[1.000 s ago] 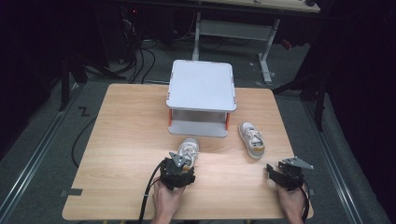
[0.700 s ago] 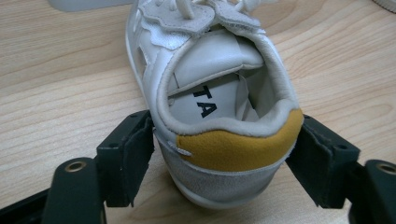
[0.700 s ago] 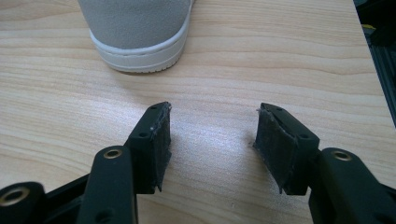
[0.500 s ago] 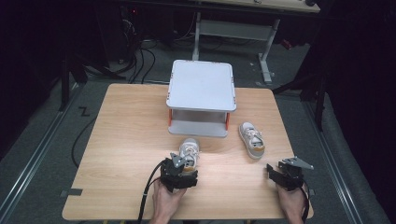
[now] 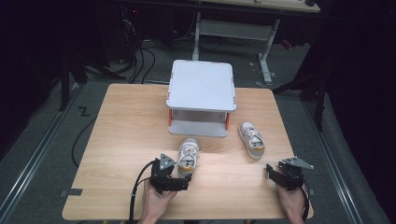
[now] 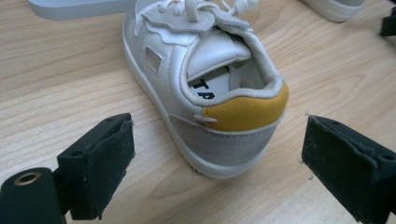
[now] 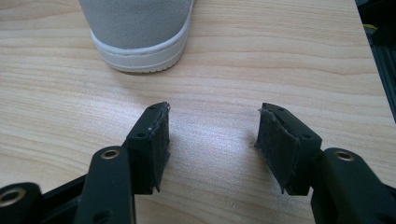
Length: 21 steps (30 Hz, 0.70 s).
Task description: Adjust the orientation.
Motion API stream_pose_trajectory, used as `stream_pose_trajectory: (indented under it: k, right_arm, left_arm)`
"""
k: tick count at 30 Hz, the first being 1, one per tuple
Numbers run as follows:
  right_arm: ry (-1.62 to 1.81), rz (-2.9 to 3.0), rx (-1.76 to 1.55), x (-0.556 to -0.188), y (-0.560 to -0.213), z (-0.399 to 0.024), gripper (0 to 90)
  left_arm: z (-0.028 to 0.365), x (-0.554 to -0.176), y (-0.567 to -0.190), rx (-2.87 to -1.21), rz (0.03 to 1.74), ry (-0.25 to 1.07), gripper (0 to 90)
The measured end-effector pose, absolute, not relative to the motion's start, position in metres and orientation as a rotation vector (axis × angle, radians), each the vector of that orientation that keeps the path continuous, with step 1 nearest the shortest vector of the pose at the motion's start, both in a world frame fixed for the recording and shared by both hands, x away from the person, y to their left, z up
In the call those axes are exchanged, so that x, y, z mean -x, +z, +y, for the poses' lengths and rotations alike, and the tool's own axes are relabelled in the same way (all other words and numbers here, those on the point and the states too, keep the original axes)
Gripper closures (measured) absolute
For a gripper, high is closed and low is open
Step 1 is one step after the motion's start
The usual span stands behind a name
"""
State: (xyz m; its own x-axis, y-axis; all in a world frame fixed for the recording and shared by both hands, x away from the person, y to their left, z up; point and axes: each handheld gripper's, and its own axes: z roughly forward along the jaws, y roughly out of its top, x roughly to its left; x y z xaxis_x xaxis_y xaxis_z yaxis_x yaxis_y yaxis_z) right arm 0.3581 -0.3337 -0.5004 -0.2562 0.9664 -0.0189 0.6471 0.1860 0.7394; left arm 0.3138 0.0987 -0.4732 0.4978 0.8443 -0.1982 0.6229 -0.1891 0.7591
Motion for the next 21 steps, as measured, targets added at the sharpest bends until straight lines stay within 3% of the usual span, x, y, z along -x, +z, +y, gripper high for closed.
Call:
stream_pose_trajectory:
  k: [13,21]
  right_arm:
    - [0.857,1.992,-1.500,-0.360,-0.501,-0.333,37.1]
    - [0.851,2.019,-1.534,-0.363,-0.497,-0.333,33.4]
  left_arm:
    - [0.136,-0.309,-0.466,-1.877,1.166,0.318,12.1]
    - [0.164,-0.323,-0.480,-1.880,1.293,0.383,15.7]
